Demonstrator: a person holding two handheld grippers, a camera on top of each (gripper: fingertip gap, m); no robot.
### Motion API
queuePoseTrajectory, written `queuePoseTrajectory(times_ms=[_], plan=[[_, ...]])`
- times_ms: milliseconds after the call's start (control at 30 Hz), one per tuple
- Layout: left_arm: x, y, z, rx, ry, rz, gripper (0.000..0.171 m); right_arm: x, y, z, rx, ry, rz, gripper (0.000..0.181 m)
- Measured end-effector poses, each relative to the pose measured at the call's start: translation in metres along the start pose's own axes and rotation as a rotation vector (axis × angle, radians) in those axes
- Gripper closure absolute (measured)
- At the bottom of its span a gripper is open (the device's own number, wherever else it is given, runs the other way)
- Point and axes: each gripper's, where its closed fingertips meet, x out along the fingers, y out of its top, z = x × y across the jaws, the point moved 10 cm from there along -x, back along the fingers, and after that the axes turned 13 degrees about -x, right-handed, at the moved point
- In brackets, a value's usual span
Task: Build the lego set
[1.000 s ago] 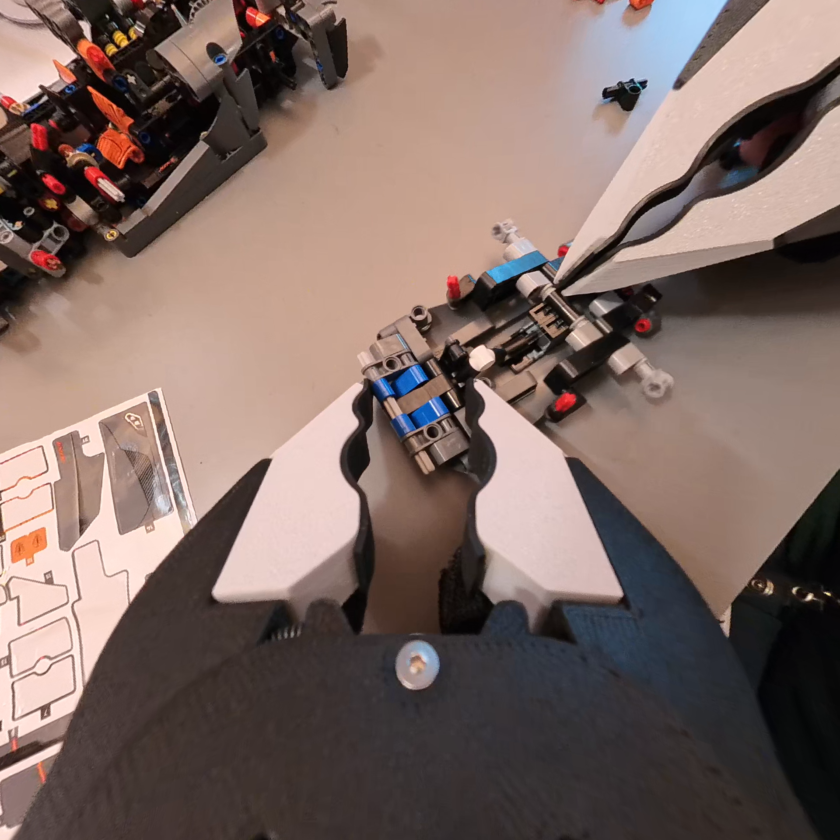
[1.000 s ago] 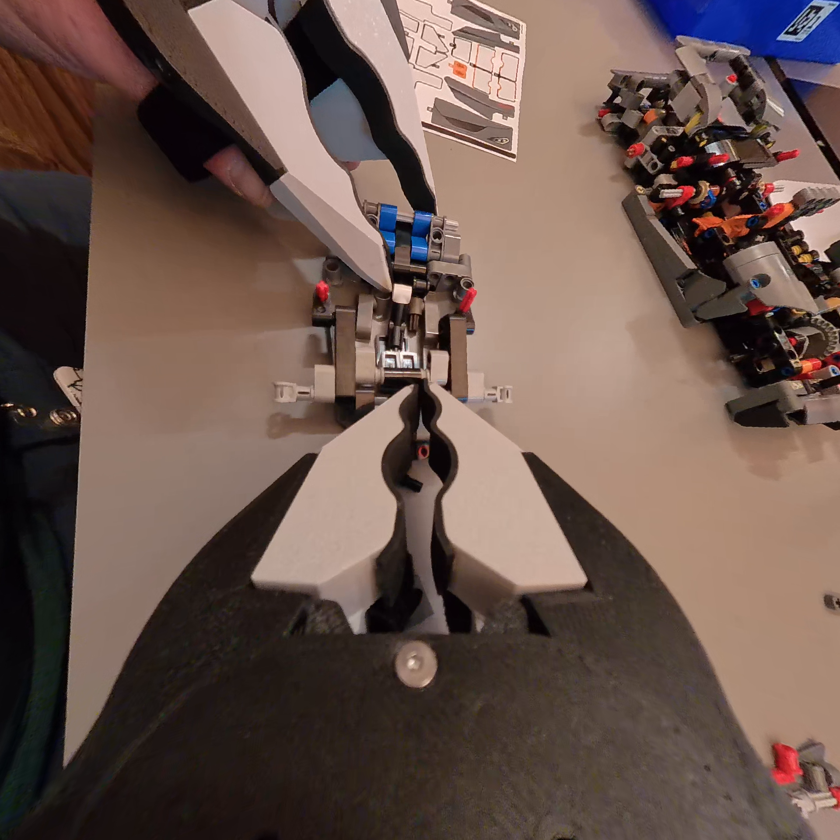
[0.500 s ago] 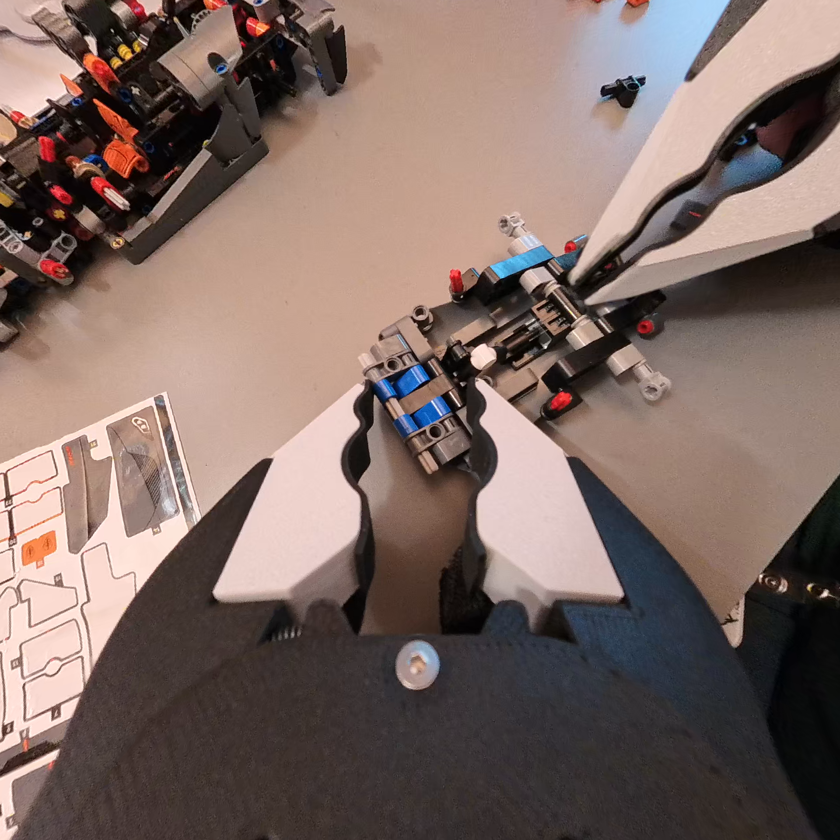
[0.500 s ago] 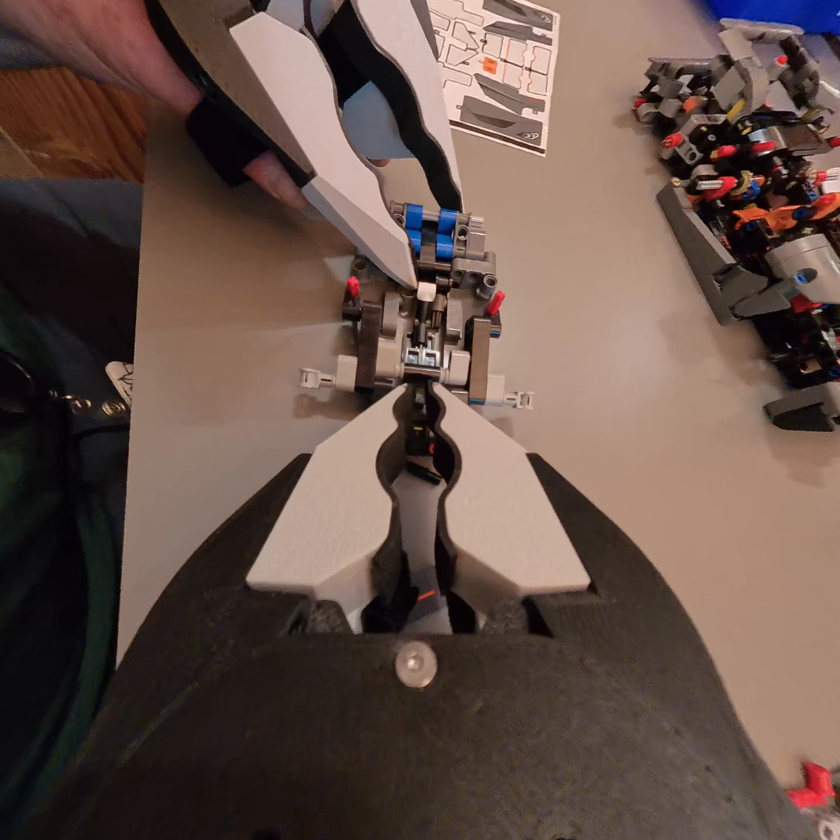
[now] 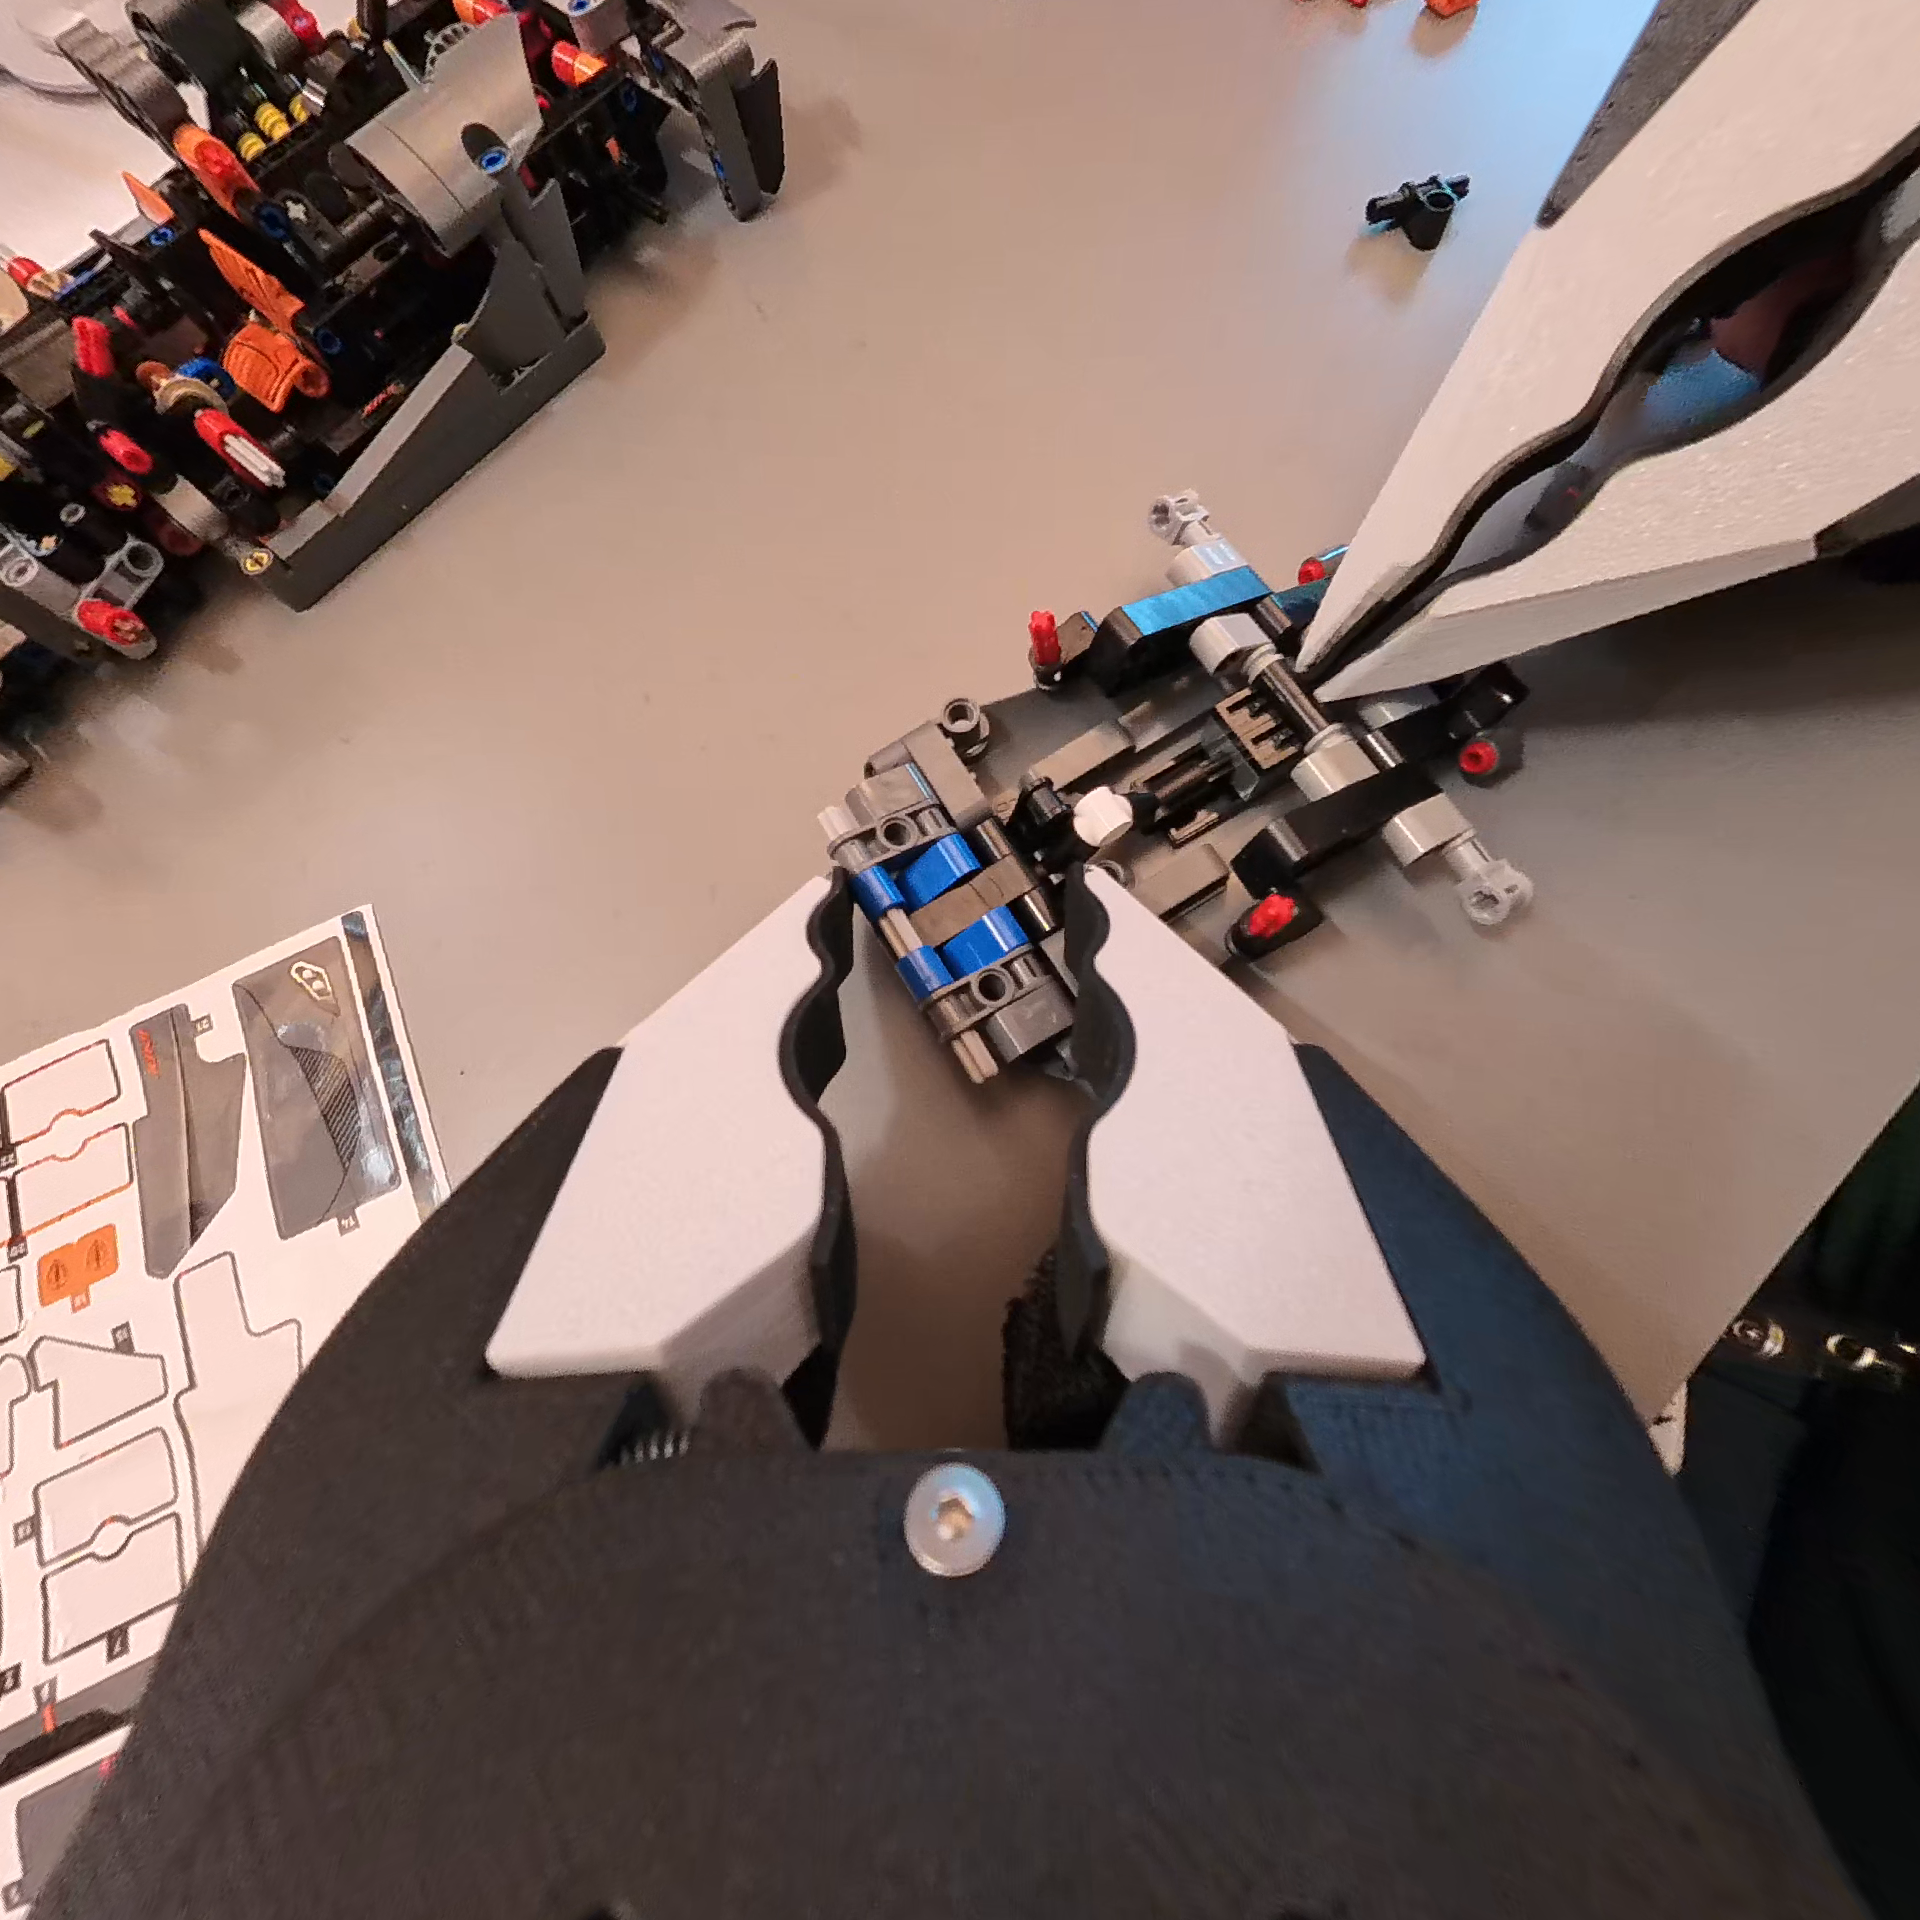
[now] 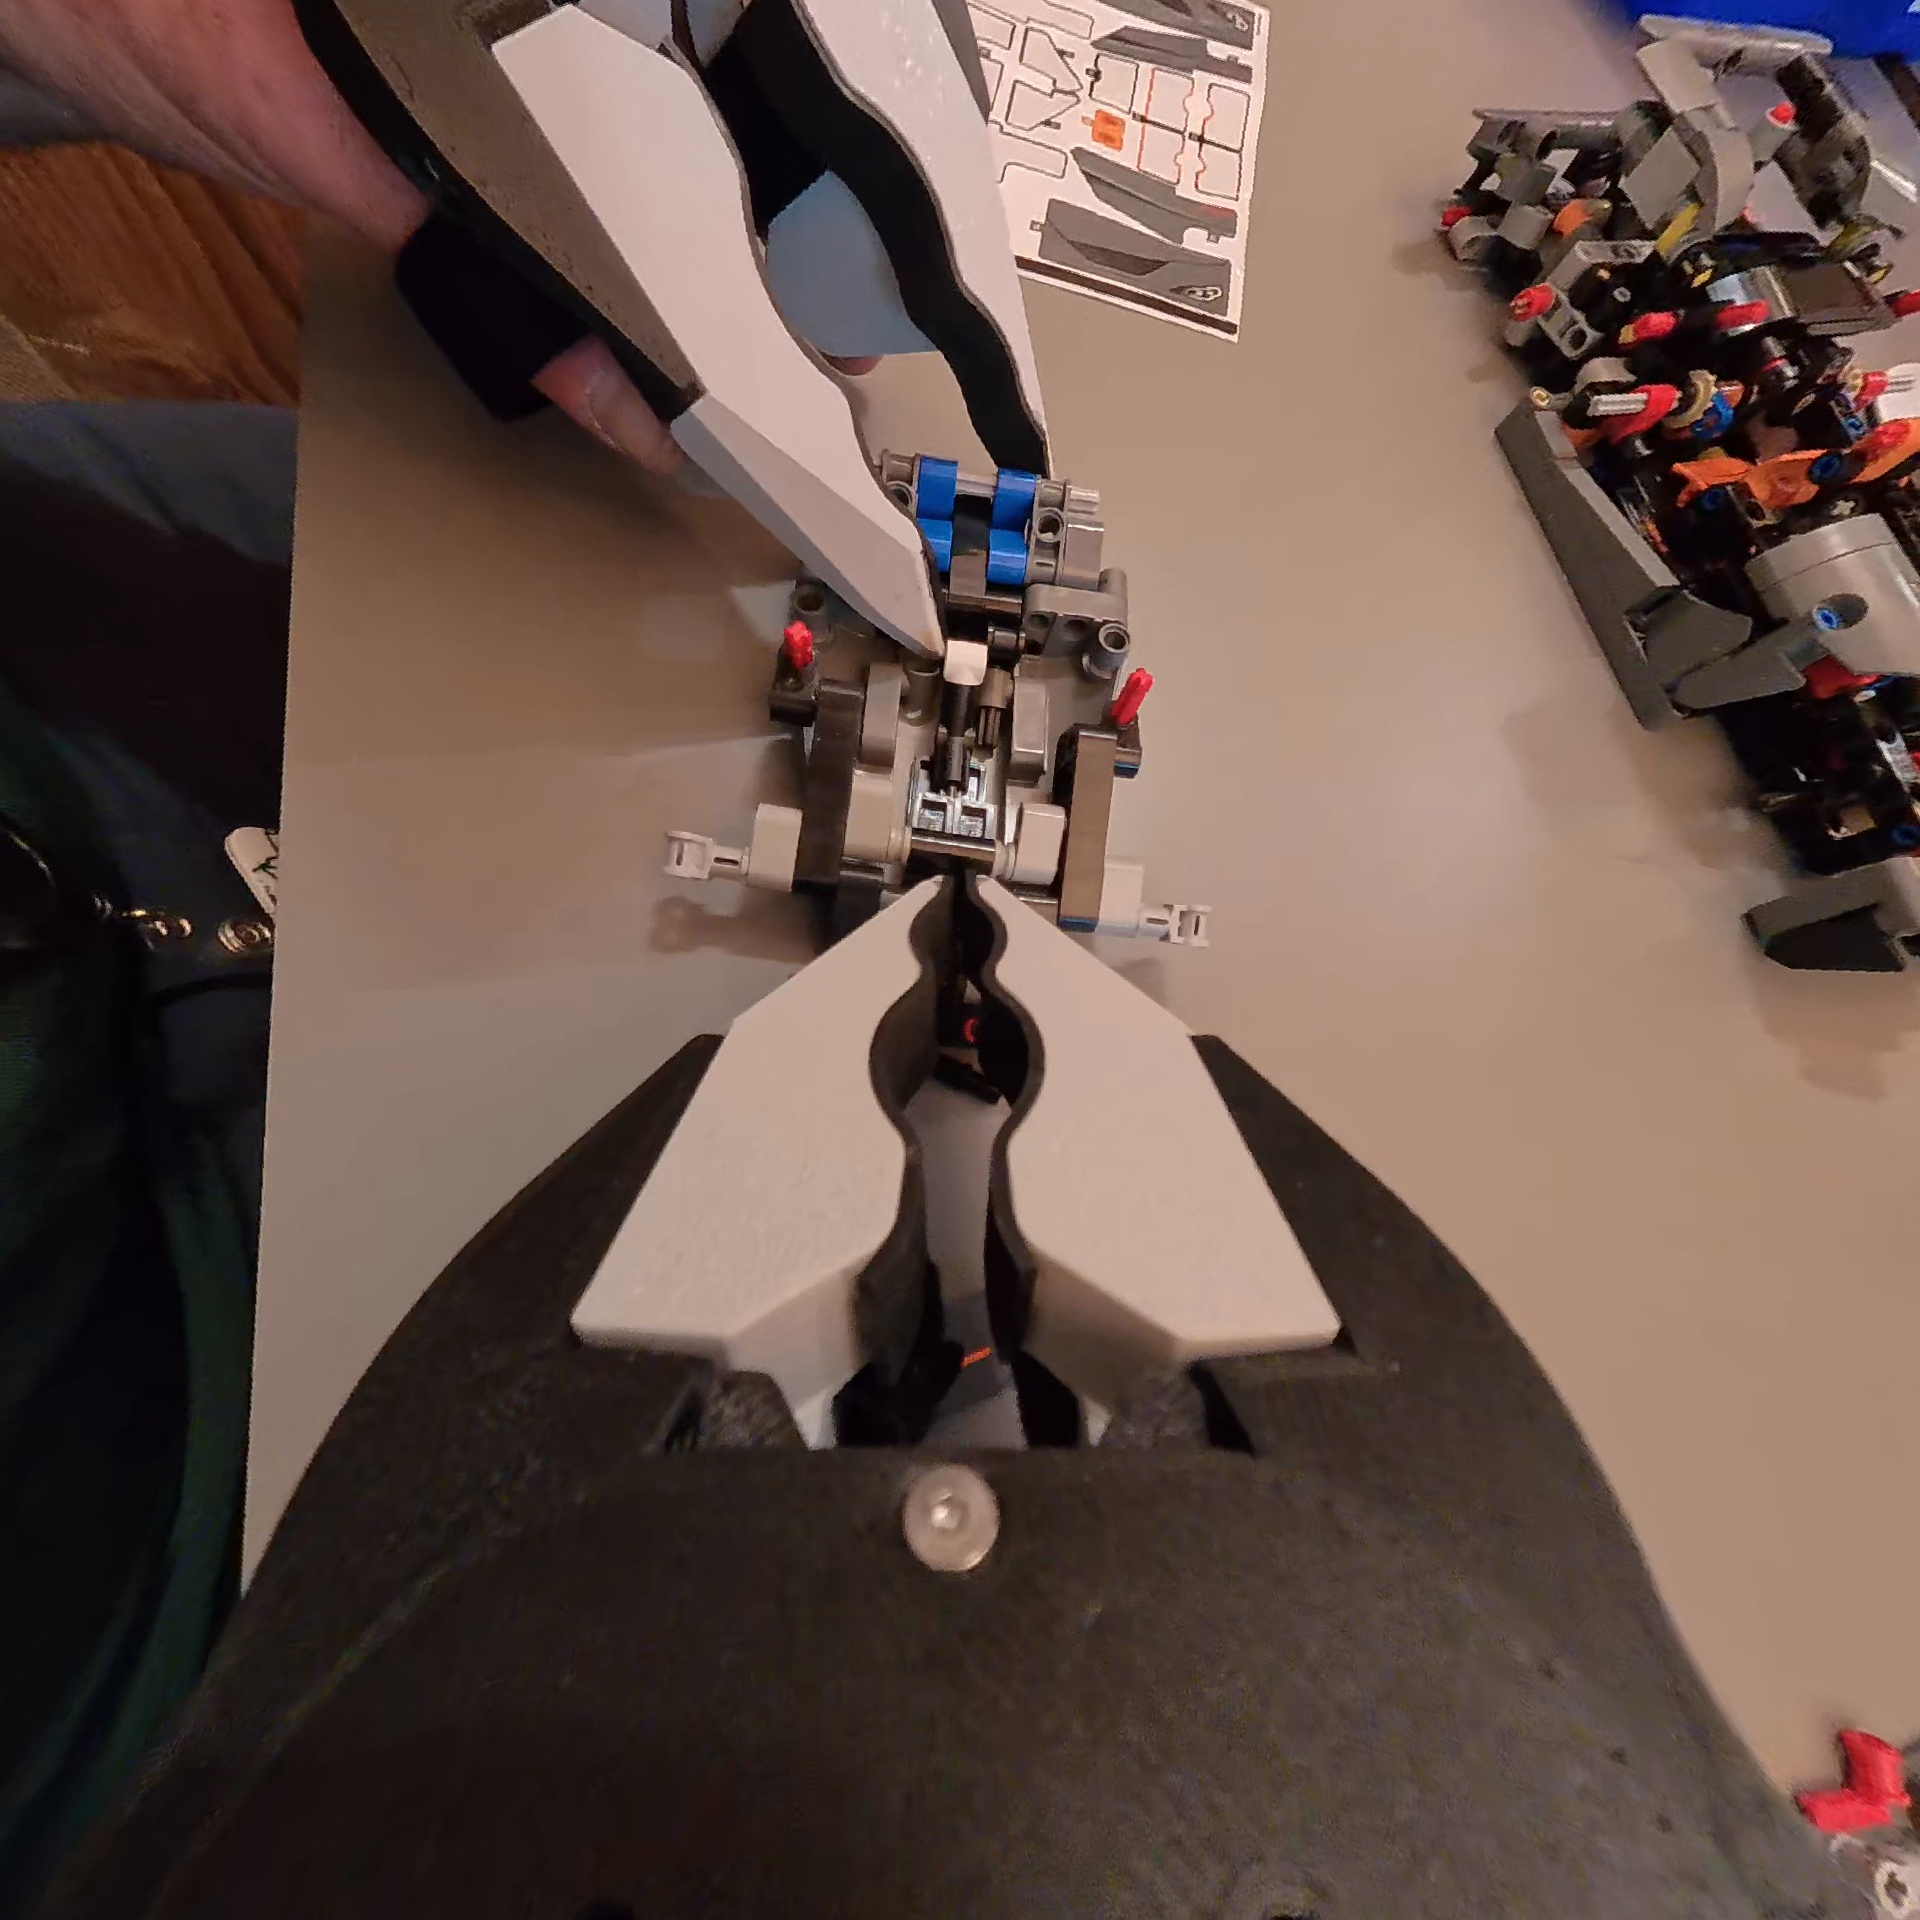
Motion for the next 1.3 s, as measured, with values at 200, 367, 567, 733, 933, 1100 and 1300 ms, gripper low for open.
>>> queuePoseTrajectory(times_ms=[200, 367, 567, 733, 933, 1100, 1300], plan=[[0.000, 0.000, 0.000, -0.002, 0.002, 0.000, 0.133, 0.001, 0.000, -0.002, 0.000, -0.020, -0.001, 0.181], [0.000, 0.000, 0.001, -0.007, 0.005, -0.001, 0.133, 0.001, 0.000, -0.003, -0.022, -0.035, -0.003, 0.181], [0.000, -0.001, 0.001, -0.008, 0.014, 0.000, 0.133, 0.002, 0.001, -0.007, -0.057, -0.084, -0.015, 0.181], [-0.001, -0.001, 0.001, -0.019, 0.016, -0.002, 0.134, 0.003, 0.004, -0.013, -0.106, -0.155, -0.047, 0.181], [-0.002, -0.001, 0.002, -0.030, 0.031, 0.001, 0.133, 0.004, 0.007, -0.018, -0.127, -0.219, -0.077, 0.181], [-0.002, -0.002, 0.004, -0.020, 0.036, 0.004, 0.133, 0.002, 0.007, -0.015, -0.100, -0.170, -0.068, 0.181], [-0.001, -0.002, 0.004, -0.018, 0.032, 0.004, 0.133, -0.001, 0.003, -0.005, -0.012, -0.056, -0.024, 0.176]])
